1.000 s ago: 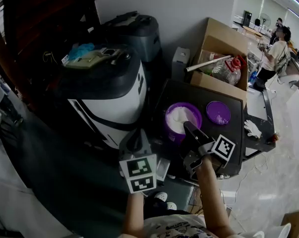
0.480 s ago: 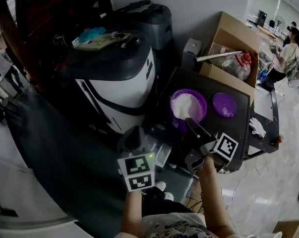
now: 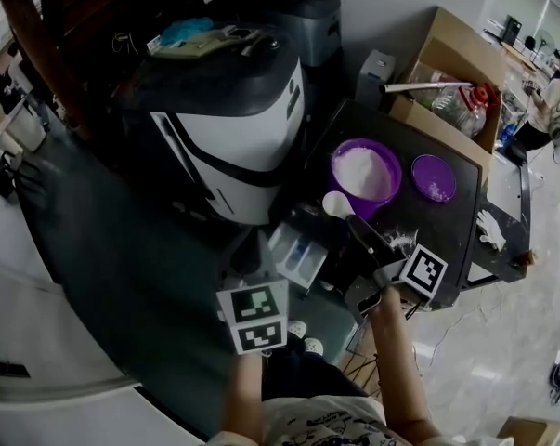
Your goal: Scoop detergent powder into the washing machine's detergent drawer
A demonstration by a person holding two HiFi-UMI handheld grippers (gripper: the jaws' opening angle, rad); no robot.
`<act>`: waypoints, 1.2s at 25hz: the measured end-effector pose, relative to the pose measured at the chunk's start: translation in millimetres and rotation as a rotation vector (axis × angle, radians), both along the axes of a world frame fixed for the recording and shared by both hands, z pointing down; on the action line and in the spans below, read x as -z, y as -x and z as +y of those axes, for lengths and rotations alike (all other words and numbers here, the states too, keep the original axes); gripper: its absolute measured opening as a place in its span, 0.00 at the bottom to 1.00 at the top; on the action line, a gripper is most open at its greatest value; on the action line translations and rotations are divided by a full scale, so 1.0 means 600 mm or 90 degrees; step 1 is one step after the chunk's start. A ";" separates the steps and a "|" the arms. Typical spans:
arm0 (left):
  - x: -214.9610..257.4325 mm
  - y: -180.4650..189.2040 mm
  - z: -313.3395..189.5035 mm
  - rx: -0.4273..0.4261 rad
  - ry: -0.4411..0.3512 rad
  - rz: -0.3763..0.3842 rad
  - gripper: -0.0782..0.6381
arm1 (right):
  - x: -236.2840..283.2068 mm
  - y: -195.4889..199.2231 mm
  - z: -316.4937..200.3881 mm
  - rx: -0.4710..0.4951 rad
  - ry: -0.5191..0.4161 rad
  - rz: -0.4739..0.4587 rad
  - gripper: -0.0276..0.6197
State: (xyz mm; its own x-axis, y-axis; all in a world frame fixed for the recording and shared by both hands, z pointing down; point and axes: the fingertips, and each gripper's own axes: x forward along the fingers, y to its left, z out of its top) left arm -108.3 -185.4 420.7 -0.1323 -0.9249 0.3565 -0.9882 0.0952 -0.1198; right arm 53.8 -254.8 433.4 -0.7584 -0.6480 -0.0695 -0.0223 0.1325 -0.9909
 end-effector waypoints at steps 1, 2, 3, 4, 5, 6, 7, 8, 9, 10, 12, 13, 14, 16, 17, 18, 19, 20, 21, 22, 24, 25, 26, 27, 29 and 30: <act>-0.008 0.000 0.005 0.000 0.006 0.002 0.11 | -0.006 0.002 0.004 0.002 0.003 0.003 0.07; -0.017 0.000 0.009 0.000 0.013 0.005 0.11 | -0.012 0.004 0.009 0.005 0.006 0.007 0.07; -0.026 0.001 0.014 0.000 0.019 0.009 0.11 | -0.019 0.006 0.013 0.007 0.009 0.012 0.07; -0.034 0.002 0.018 -0.001 0.024 0.012 0.11 | -0.026 0.009 0.017 0.009 0.013 0.015 0.07; -0.042 0.003 0.021 -0.002 0.028 0.014 0.11 | -0.033 0.011 0.020 0.010 0.016 0.017 0.07; -0.050 0.004 0.023 -0.004 0.031 0.015 0.11 | -0.040 0.014 0.024 0.011 0.020 0.018 0.07; -0.056 0.006 0.025 -0.006 0.035 0.016 0.11 | -0.046 0.016 0.027 0.012 0.023 0.018 0.07; -0.063 0.007 0.027 -0.009 0.039 0.018 0.11 | -0.053 0.018 0.031 0.013 0.026 0.019 0.07; -0.069 0.009 0.029 -0.010 0.044 0.020 0.11 | -0.059 0.020 0.034 0.013 0.030 0.019 0.07; -0.075 0.011 0.031 -0.012 0.049 0.022 0.11 | -0.065 0.023 0.039 0.013 0.033 0.020 0.07; -0.086 0.016 0.034 -0.017 0.058 0.026 0.11 | -0.078 0.027 0.047 0.012 0.041 0.022 0.07; -0.091 0.018 0.036 -0.020 0.062 0.028 0.11 | -0.086 0.028 0.051 0.010 0.046 0.025 0.07; -0.097 0.020 0.037 -0.023 0.066 0.030 0.11 | -0.094 0.029 0.055 0.006 0.052 0.027 0.07; -0.109 0.024 0.043 -0.032 0.074 0.034 0.11 | -0.110 0.032 0.064 -0.001 0.065 0.031 0.07; -0.114 0.025 0.046 -0.037 0.078 0.036 0.11 | -0.117 0.033 0.068 -0.004 0.071 0.033 0.07; -0.118 0.026 0.048 -0.042 0.080 0.036 0.11 | -0.122 0.035 0.072 -0.007 0.075 0.035 0.07; -0.122 0.028 0.050 -0.047 0.082 0.036 0.11 | -0.127 0.036 0.076 -0.010 0.079 0.037 0.07; -0.124 0.030 0.051 -0.050 0.084 0.036 0.11 | -0.130 0.038 0.078 -0.012 0.081 0.038 0.07; -0.126 0.032 0.051 -0.052 0.086 0.036 0.11 | -0.133 0.039 0.080 -0.014 0.083 0.040 0.07; -0.128 0.034 0.051 -0.054 0.087 0.036 0.11 | -0.136 0.039 0.081 -0.017 0.085 0.044 0.07; -0.133 0.036 0.051 -0.059 0.090 0.037 0.11 | -0.143 0.038 0.083 -0.024 0.087 0.056 0.07; -0.136 0.037 0.050 -0.063 0.092 0.038 0.11 | -0.147 0.037 0.084 -0.026 0.085 0.066 0.07; -0.140 0.037 0.050 -0.066 0.094 0.039 0.11 | -0.151 0.037 0.084 -0.028 0.081 0.078 0.07; -0.143 0.037 0.049 -0.070 0.095 0.040 0.11 | -0.155 0.037 0.085 -0.027 0.074 0.094 0.07; -0.150 0.036 0.048 -0.078 0.098 0.041 0.11 | -0.165 0.037 0.087 -0.022 0.056 0.141 0.07; -0.154 0.034 0.046 -0.083 0.099 0.041 0.11 | -0.172 0.036 0.087 -0.020 0.047 0.170 0.07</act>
